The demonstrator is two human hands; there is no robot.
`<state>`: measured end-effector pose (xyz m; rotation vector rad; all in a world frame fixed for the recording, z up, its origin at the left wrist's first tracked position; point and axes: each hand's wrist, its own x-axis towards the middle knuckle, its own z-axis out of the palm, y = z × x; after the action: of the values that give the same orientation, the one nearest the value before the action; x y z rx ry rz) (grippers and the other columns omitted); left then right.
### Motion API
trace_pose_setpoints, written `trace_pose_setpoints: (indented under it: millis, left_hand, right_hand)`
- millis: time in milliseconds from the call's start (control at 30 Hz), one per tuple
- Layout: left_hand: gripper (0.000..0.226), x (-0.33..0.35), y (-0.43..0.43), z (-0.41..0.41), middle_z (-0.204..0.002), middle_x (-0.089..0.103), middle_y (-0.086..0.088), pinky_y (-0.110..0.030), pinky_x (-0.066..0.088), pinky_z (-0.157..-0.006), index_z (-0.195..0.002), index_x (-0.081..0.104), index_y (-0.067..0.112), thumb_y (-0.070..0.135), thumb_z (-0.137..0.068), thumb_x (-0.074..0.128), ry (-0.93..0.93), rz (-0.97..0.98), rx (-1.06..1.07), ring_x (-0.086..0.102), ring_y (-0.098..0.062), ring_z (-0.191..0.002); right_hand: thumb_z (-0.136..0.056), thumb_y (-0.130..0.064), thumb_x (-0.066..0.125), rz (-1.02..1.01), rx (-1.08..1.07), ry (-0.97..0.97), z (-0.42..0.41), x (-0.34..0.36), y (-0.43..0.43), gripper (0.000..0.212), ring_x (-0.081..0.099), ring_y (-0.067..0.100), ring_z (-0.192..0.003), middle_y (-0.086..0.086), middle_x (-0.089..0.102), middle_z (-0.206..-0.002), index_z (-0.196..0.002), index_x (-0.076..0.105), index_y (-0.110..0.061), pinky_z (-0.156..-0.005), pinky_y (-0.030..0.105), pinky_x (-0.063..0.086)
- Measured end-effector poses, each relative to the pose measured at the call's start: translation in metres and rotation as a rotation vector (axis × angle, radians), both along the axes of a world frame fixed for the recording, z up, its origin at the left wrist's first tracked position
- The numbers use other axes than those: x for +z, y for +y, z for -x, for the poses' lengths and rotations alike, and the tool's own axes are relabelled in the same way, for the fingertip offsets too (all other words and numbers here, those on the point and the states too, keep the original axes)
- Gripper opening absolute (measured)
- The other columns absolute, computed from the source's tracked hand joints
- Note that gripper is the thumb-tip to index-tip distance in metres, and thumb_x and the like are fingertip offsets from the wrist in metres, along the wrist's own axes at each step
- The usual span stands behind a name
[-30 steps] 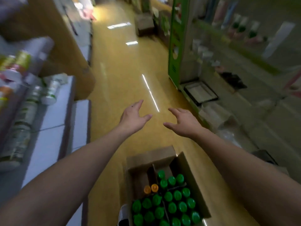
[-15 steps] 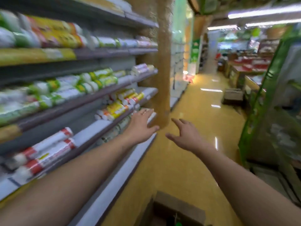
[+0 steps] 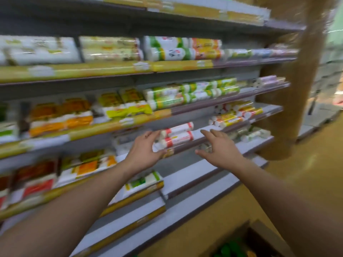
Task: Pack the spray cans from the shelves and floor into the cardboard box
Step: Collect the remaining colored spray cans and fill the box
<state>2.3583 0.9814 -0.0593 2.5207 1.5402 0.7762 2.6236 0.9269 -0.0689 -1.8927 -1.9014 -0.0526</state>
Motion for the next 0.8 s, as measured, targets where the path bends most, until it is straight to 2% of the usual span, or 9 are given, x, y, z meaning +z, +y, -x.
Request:
trace_pose_setpoints:
  millis: [100, 433, 533, 600, 667, 800]
  left_hand:
    - [0.078, -0.002, -0.046, 0.082, -0.156, 0.040, -0.008, -0.037, 0.032, -0.114, -0.153, 0.039, 0.022, 0.055, -0.087, 0.066, 0.006, 0.024, 0.151, 0.038, -0.029, -0.141]
    - [0.077, -0.001, -0.189, 0.316, -0.160, 0.033, -0.008, -0.038, 0.026, -0.118, -0.155, 0.035, 0.025, 0.051, -0.089, 0.066, 0.035, 0.017, 0.558, 0.028, -0.027, -0.146]
    - [0.081, 0.003, -0.227, 0.374, -0.154, 0.040, -0.009, -0.038, 0.030, -0.116, -0.152, 0.040, 0.022, 0.060, -0.085, 0.062, 0.017, 0.006, 0.698, 0.036, -0.030, -0.142]
    - [0.090, 0.001, -0.248, 0.411, -0.144, 0.051, -0.013, -0.040, 0.038, -0.112, -0.147, 0.047, 0.018, 0.071, -0.074, 0.051, 0.003, -0.025, 0.778, 0.048, -0.033, -0.132]
    - [0.094, -0.003, -0.264, 0.447, -0.140, 0.054, -0.014, -0.040, 0.040, -0.110, -0.145, 0.051, 0.016, 0.072, -0.070, 0.047, -0.014, -0.039, 0.874, 0.051, -0.034, -0.129]
    - [0.078, -0.010, -0.284, 0.500, -0.154, 0.041, -0.012, -0.034, 0.028, -0.116, -0.150, 0.042, 0.018, 0.055, -0.086, 0.068, -0.041, -0.006, 1.038, 0.037, -0.030, -0.142]
  right_hand:
    - [-0.089, -0.064, 0.060, 0.047, 0.121, -0.005, 0.077, -0.002, -0.018, 0.082, 0.026, 0.034, -0.148, 0.011, 0.029, -0.162, -0.157, 0.027, -0.031, -0.116, 0.050, 0.032]
    - [-0.090, -0.068, 0.055, 0.069, 0.556, -0.093, 0.336, -0.001, -0.045, 0.084, 0.025, 0.030, -0.149, 0.008, 0.027, -0.164, -0.159, 0.023, -0.030, -0.117, 0.047, 0.032]
    - [-0.091, -0.066, 0.056, 0.055, 0.675, -0.131, 0.411, 0.007, -0.051, 0.084, 0.027, 0.032, -0.148, 0.009, 0.025, -0.164, -0.159, 0.022, -0.030, -0.117, 0.044, 0.029]
    - [-0.091, -0.064, 0.059, 0.043, 0.771, -0.145, 0.457, 0.008, -0.053, 0.084, 0.029, 0.032, -0.147, 0.008, 0.026, -0.164, -0.159, 0.024, -0.029, -0.117, 0.043, 0.029]
    - [-0.090, -0.062, 0.060, 0.032, 0.858, -0.126, 0.500, 0.005, -0.053, 0.082, 0.032, 0.032, -0.146, 0.007, 0.029, -0.163, -0.157, 0.028, -0.028, -0.118, 0.043, 0.031]
    - [-0.087, -0.064, 0.063, 0.044, 1.002, -0.045, 0.580, -0.008, -0.043, 0.083, 0.035, 0.031, -0.144, 0.005, 0.034, -0.160, -0.155, 0.033, -0.027, -0.117, 0.047, 0.032]
